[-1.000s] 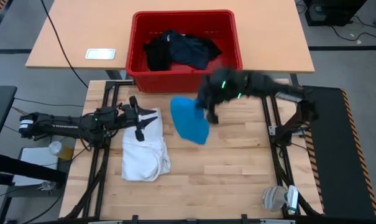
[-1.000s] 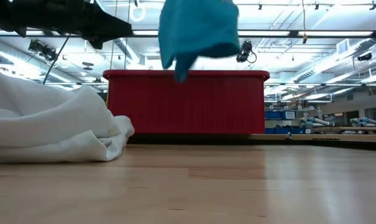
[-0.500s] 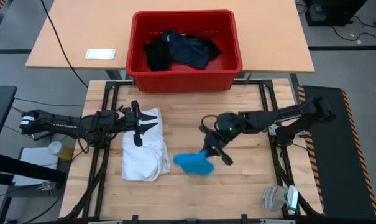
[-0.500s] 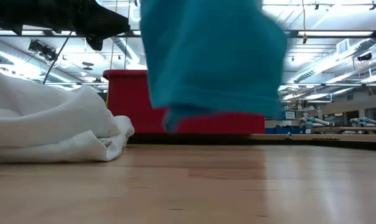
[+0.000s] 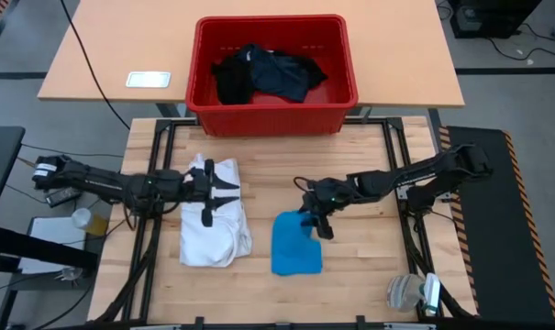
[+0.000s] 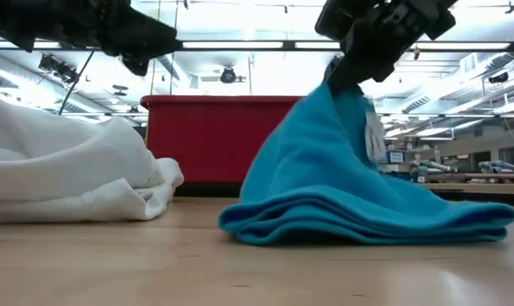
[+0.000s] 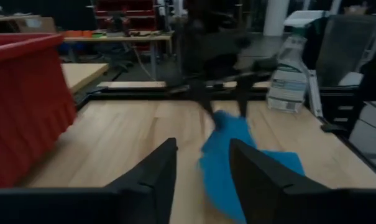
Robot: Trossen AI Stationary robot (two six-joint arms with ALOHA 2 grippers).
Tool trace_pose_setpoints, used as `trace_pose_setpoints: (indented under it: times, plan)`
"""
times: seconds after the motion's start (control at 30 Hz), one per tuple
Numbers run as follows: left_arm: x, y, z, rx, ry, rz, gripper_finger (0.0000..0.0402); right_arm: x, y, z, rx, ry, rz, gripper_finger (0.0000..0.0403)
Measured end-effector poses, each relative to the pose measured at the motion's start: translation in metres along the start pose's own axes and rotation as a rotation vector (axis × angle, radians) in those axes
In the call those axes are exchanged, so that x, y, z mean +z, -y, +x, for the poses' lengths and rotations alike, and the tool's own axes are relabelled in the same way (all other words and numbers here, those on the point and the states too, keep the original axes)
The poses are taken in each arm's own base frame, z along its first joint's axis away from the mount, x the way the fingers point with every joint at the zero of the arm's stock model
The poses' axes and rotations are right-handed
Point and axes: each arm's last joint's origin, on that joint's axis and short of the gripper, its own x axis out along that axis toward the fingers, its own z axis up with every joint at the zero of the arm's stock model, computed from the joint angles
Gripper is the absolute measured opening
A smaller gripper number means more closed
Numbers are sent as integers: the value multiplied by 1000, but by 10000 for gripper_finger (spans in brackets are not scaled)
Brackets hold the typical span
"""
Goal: Fold laundry
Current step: Fold the blue underwear
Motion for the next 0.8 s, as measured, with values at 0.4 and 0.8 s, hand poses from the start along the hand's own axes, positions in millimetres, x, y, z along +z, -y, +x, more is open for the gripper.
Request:
trace_pose_setpoints:
  times: [0.4, 0.8]
  plan:
    - [-5, 7, 10, -19, -6, -75, 243, 19, -6, -37, -207, -176, 44, 309]
    - [-2, 6, 42, 27, -197, -101, 209, -34, -3, -5, -99, 42, 102, 266]
